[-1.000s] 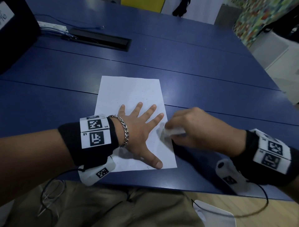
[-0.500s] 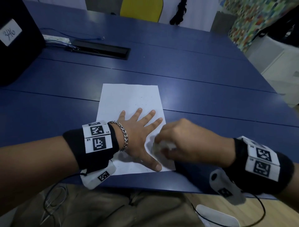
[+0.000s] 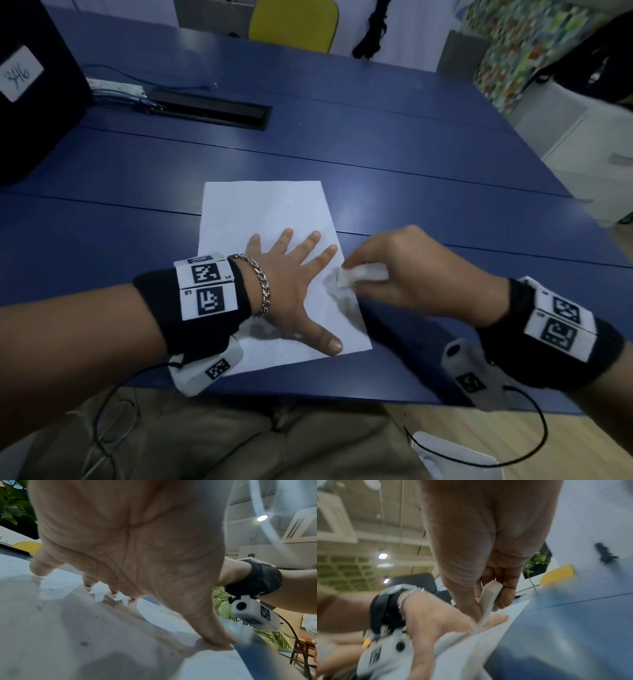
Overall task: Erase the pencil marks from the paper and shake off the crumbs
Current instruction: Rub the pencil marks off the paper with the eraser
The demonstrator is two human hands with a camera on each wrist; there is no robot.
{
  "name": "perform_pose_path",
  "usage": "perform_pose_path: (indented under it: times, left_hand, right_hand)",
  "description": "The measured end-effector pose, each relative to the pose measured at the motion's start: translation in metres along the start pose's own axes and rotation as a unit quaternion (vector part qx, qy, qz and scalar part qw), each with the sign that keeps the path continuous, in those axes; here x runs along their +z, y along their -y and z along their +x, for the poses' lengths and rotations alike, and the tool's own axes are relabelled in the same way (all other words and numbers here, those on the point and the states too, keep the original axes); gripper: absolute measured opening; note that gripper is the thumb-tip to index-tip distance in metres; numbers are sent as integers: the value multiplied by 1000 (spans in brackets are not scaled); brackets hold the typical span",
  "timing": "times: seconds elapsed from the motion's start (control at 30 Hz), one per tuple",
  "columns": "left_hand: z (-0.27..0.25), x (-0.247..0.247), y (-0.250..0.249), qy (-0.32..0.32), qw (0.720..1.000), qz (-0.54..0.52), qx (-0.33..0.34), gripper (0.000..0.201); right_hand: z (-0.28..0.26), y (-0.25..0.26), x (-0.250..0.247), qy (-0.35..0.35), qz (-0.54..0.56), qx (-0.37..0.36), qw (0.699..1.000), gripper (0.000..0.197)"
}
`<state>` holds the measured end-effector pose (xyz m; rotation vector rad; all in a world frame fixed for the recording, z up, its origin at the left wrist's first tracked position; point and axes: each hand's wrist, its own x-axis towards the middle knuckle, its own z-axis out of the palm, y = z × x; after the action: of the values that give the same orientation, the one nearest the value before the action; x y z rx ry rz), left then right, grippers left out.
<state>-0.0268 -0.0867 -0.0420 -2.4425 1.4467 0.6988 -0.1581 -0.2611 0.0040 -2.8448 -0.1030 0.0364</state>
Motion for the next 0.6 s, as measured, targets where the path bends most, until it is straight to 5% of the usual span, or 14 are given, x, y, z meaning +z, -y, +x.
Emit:
perform_pose_path:
  times: [0.13,0.23,0.33,0.6]
  left_hand:
    - [-13,-13,15,-85,995,28,32,156]
    - [-23,-28,35,-81,991,37,101,130]
    - [-19,-24,33,-39,990,34,133,116]
    - [4,-2,22,22,993,14,116,132]
  right_hand:
    - [-20,-12,-15,-80,20,69,994,18]
    - [-29,-16,-15,-110,31,100,988,16]
    - [-26,-10,-6,-80,31,93,992,15]
    - [-8,6,13,21,-54,37,998,22]
